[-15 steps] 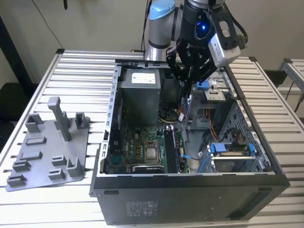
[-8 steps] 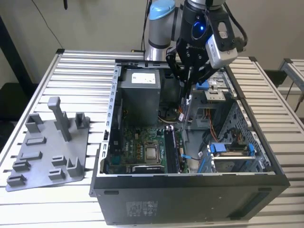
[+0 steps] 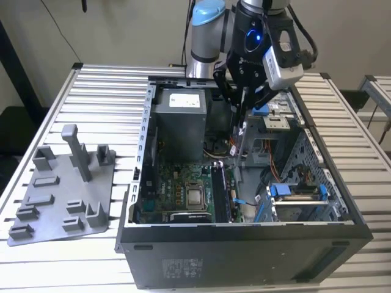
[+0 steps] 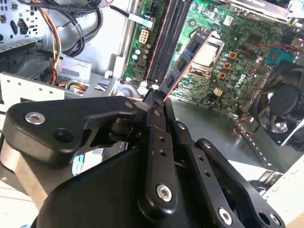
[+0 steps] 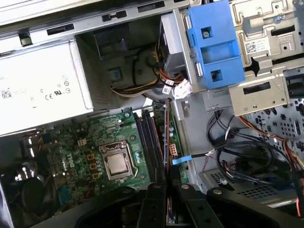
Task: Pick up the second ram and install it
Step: 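Insert the second ram into the second slot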
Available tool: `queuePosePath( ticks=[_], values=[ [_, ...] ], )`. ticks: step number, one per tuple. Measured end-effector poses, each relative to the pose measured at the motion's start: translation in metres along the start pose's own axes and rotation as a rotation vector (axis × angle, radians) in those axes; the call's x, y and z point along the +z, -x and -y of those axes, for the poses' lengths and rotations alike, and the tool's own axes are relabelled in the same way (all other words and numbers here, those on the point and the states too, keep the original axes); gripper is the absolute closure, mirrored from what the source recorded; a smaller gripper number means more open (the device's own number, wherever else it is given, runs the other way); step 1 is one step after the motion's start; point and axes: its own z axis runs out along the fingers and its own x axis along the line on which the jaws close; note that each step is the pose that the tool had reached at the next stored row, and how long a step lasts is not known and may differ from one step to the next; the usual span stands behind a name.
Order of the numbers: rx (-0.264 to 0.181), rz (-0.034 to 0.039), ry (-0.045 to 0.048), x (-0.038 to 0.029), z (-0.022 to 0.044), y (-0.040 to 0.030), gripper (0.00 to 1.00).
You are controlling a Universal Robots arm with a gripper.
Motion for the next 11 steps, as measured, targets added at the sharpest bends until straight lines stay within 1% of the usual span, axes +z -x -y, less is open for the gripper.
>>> queuePosePath(
  ticks=[6, 11],
  values=[
    [-0.092, -0.0007, 0.0018, 0.0052, 0.0001, -0.0001, 0.86],
    [-0.143, -0.0011, 0.0028, 0.0117, 0.0011, 0.0000, 0.86]
  ],
)
